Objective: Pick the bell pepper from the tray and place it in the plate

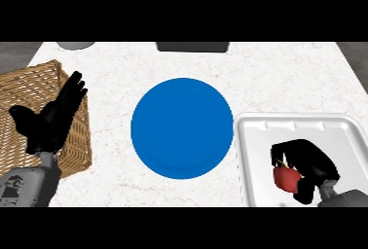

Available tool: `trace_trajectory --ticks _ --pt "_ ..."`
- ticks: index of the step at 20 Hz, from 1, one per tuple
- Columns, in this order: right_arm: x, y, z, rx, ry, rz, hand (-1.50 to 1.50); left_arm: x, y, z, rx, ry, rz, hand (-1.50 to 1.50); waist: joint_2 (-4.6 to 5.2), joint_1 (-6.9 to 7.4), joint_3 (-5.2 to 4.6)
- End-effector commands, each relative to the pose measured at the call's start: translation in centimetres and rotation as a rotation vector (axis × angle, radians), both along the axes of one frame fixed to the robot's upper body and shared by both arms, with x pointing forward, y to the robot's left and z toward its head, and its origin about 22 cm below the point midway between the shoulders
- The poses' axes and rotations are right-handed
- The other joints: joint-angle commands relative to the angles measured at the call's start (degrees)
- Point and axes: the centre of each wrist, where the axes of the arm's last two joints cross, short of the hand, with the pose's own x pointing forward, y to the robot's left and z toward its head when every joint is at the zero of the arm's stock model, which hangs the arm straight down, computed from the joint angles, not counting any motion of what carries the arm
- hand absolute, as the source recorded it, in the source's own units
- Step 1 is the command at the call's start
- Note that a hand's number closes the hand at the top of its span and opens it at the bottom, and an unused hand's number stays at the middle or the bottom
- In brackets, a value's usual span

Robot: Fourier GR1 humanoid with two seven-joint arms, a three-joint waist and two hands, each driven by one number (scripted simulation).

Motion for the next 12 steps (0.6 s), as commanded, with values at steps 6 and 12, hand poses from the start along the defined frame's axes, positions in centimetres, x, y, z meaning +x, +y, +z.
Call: trace_trajectory --ticks 6,12 --pt "-4.2 22.9 3.4 0.27 -0.122 0.451 1.5 0.3 -2.1 -2.1 -0.012 0.104 -0.057 0.0 1.45 4.99 0.75" --pt "-6.6 25.6 7.5 0.37 -0.476 0.339 1.5 0.2 -1.5 -3.0 -0.02 0.134 -0.026 0.0 0.77 2.48 0.86"
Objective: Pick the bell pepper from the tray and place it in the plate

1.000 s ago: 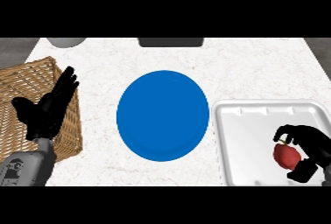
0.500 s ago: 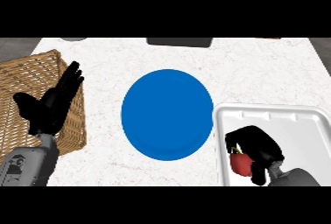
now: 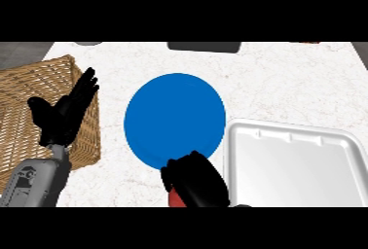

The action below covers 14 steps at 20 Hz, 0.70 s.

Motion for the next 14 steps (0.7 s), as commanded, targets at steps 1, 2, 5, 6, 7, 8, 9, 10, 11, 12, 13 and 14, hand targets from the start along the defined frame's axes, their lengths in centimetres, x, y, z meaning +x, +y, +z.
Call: trace_trajectory --ticks 1,2,5,6,7,8,9,10,11,12,13,14 --pt "-2.6 3.3 3.3 0.203 -0.189 -0.065 1.5 -0.6 0.4 -2.3 0.001 0.105 0.04 0.0 0.08 -1.4 -0.02" --pt "-2.4 3.5 4.0 0.228 -0.261 -0.105 1.5 -1.1 0.9 -3.0 -0.011 0.126 0.056 0.0 -0.1 -1.04 -0.07" --pt "-3.9 4.6 3.9 0.277 -0.337 -0.202 1.5 -1.2 1.4 -2.8 -0.002 0.125 0.061 0.0 -0.14 -1.83 -0.09" --pt "-3.5 4.8 4.2 0.284 -0.349 -0.255 1.5 -1.7 1.4 -3.4 -0.015 0.139 0.058 0.0 -0.02 -1.53 -0.12" --pt "-3.5 5.1 4.4 0.297 -0.358 -0.287 1.5 -1.8 1.7 -4.0 -0.016 0.134 0.083 0.0 0.3 -1.91 -0.14" --pt "-4.5 5.4 3.9 0.322 -0.346 -0.312 1.5 -1.0 2.5 -3.0 0.003 0.112 0.08 0.0 0.37 -2.58 -0.12" --pt "-3.3 5.6 4.3 0.33 -0.341 -0.366 1.5 -1.3 0.8 -2.8 -0.019 0.117 0.056 0.0 0.39 -1.65 -0.08" --pt "-3.4 6.0 4.3 0.353 -0.309 -0.381 1.5 -1.2 1.1 -2.4 -0.005 0.098 0.064 0.0 0.54 -1.46 -0.06" --pt "-3.3 6.2 4.8 0.376 -0.318 -0.405 1.5 -1.3 0.0 -3.0 0.006 0.106 0.058 0.0 0.53 -1.52 -0.07" --pt "-2.6 6.3 4.6 0.354 -0.307 -0.451 1.5 -2.2 1.4 -4.0 -0.005 0.125 0.077 0.0 0.61 -1.7 -0.09" --pt "-1.8 6.8 5.6 0.376 -0.331 -0.459 1.5 -1.4 0.4 -3.3 -0.004 0.099 0.056 0.0 0.72 -1.28 -0.11" --pt "-2.3 6.8 4.7 0.385 -0.297 -0.468 1.5 -2.5 0.7 -4.6 -0.018 0.114 0.07 0.0 0.69 -1.69 -0.08"
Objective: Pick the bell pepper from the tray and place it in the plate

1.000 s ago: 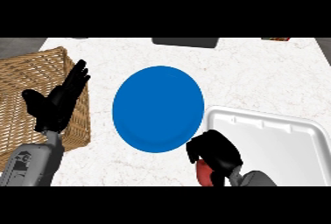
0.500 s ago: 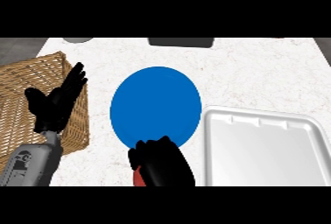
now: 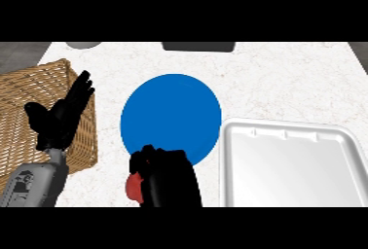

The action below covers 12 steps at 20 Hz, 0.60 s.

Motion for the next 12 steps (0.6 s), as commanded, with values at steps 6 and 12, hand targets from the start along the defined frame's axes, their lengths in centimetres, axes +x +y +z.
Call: trace_trajectory --ticks 6,12 --pt "5.1 0.9 -0.7 0.099 0.04 -0.18 1.5 -0.9 1.4 -2.4 -0.012 0.114 0.045 0.0 1.04 -0.82 -0.68" --pt "9.6 -1.6 -1.3 0.059 0.062 -0.201 1.5 -0.7 1.8 -3.1 -0.03 0.117 0.059 0.0 1.13 -2.22 -0.65"
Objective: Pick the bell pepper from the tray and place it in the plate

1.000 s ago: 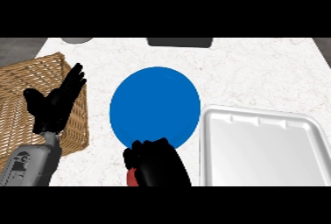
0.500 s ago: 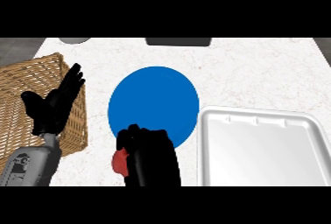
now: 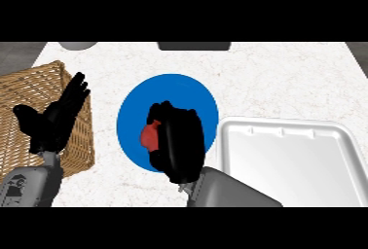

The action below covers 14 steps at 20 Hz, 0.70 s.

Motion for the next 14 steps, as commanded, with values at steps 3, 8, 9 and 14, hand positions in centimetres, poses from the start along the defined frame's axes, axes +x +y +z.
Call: trace_trajectory --ticks 3,8,9,14 --pt "2.4 -1.4 -2.3 -0.061 0.128 -0.043 1.5 -1.5 0.2 -3.0 -0.022 0.129 0.025 0.0 0.52 -0.59 -0.81" --pt "5.2 -4.1 -4.8 0.089 0.324 -0.05 1.5 -0.8 -0.3 -1.9 -0.003 0.104 0.032 0.0 1.15 0.2 -0.71" --pt "5.5 -3.7 -4.7 0.067 0.345 -0.011 -1.5 -1.3 0.5 -2.0 0.009 0.101 0.043 0.0 0.89 0.27 -0.76" --pt "6.8 -6.2 -5.4 0.049 0.272 0.134 -1.5 -2.0 0.6 -3.5 0.02 0.113 0.041 0.0 0.67 -0.4 -0.78"
